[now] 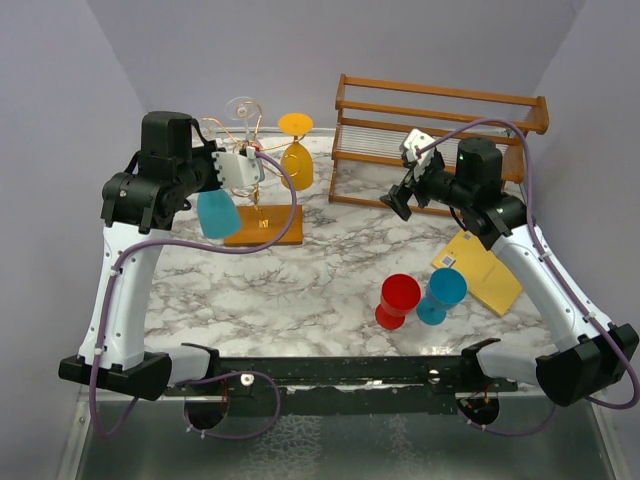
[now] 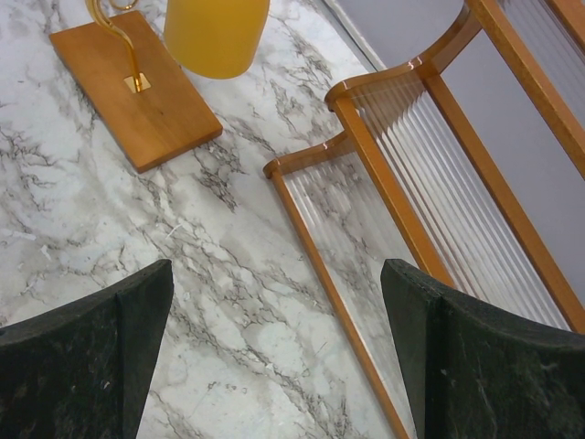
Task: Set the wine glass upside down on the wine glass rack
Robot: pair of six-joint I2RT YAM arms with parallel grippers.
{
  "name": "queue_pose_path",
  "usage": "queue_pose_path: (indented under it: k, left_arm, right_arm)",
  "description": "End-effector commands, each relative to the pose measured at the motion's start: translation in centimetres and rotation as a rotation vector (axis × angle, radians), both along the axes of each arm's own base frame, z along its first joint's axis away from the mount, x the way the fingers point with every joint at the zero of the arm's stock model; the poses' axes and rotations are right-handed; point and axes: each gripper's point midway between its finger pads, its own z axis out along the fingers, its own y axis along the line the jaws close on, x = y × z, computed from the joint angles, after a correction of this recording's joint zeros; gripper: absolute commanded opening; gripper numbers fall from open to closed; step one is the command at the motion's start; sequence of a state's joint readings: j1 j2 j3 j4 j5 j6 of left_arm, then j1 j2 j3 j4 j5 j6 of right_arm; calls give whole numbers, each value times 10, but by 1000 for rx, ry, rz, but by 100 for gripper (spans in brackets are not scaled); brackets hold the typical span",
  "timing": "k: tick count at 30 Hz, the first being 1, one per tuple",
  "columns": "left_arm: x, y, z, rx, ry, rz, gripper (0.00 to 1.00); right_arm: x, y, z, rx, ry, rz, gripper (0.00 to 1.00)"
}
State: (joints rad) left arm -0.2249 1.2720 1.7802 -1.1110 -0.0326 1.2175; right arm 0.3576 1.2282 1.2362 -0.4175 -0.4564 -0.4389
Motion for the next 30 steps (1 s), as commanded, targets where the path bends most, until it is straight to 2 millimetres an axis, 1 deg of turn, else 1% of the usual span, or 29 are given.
queue_pose_path:
  k: [1, 3, 7, 15, 21, 30]
  left_arm:
    - [-4, -11, 1, -45, -3, -45, 7]
    - [-3, -12, -5, -42, 10, -46, 7]
    - [-3, -13, -9, -40, 22, -48, 9]
    - [-9, -19, -14, -56, 51, -79, 20]
    - [-13, -23, -13, -70, 61, -100, 25]
    - [-22, -29, -15, -87, 89, -138, 30]
  right_arm:
    - [4, -2, -2, -6, -13, -9, 95]
    - [4, -2, -2, -7, -10, -10, 95]
    - [4, -2, -2, -7, -11, -9, 95]
    - [5, -2, -3, -9, -7, -10, 95]
    - [4, -2, -3, -11, -8, -11, 95]
    - [4, -3, -4, -15, -10, -10, 95]
